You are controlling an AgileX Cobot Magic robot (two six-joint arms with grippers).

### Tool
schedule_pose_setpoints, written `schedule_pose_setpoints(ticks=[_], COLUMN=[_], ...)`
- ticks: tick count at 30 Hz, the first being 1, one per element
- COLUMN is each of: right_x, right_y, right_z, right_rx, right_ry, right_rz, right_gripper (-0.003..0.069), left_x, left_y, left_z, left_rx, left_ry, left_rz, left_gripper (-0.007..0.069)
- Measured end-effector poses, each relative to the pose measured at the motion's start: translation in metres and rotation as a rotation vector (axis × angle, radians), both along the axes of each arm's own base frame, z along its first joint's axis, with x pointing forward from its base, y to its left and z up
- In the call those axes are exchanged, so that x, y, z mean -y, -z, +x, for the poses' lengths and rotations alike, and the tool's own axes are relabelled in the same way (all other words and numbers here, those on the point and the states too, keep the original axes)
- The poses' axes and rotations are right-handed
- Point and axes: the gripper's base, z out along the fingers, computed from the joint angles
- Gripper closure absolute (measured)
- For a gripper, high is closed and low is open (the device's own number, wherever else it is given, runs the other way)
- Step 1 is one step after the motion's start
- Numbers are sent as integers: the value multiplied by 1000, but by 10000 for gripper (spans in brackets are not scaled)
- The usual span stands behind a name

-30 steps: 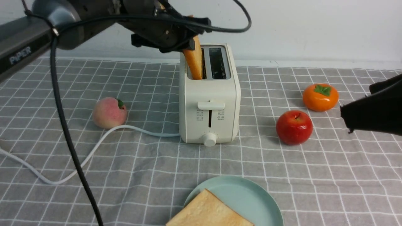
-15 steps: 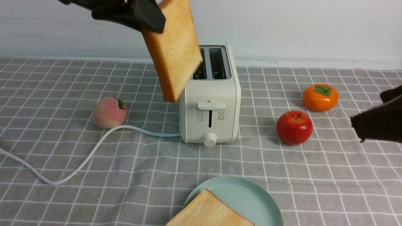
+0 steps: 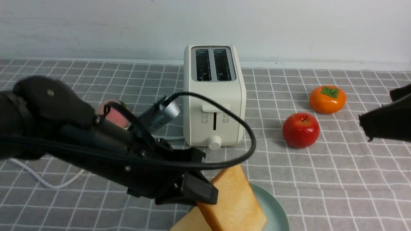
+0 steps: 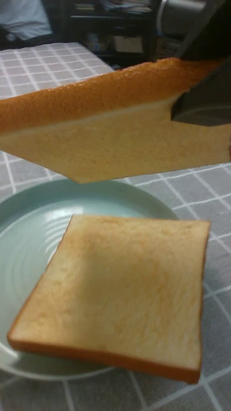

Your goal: Take toasted bread from bread machine on grey coffee table place on plate.

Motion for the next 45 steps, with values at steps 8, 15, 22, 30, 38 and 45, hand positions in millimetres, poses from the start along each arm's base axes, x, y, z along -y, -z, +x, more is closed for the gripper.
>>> schedule_pose_setpoints(ticks=[8, 15, 22, 30, 38, 45], right_x=[0, -1, -2, -1, 2, 28], right_y=[0, -1, -1, -1, 4, 46], right_z=[0, 0, 0, 0, -5, -27], right_rx=[5, 12, 11, -31, -141, -60], right_ry=[2, -14, -16, 34, 155, 360], right_rz=[4, 11, 16, 46, 114, 119], right_gripper=[81, 81, 88, 155, 442, 678], left_x=[2, 0, -9, -25, -55, -93], left_y=[33, 32, 16, -16, -39, -72], left_z=[17, 19, 13, -10, -44, -105], left_rx=[-59, -17, 120, 246, 365, 413], left_ry=[-125, -140, -91, -34, -66, -173], left_rz=[12, 41, 114, 214, 367, 446], left_gripper=[532, 358, 1, -10, 97, 195])
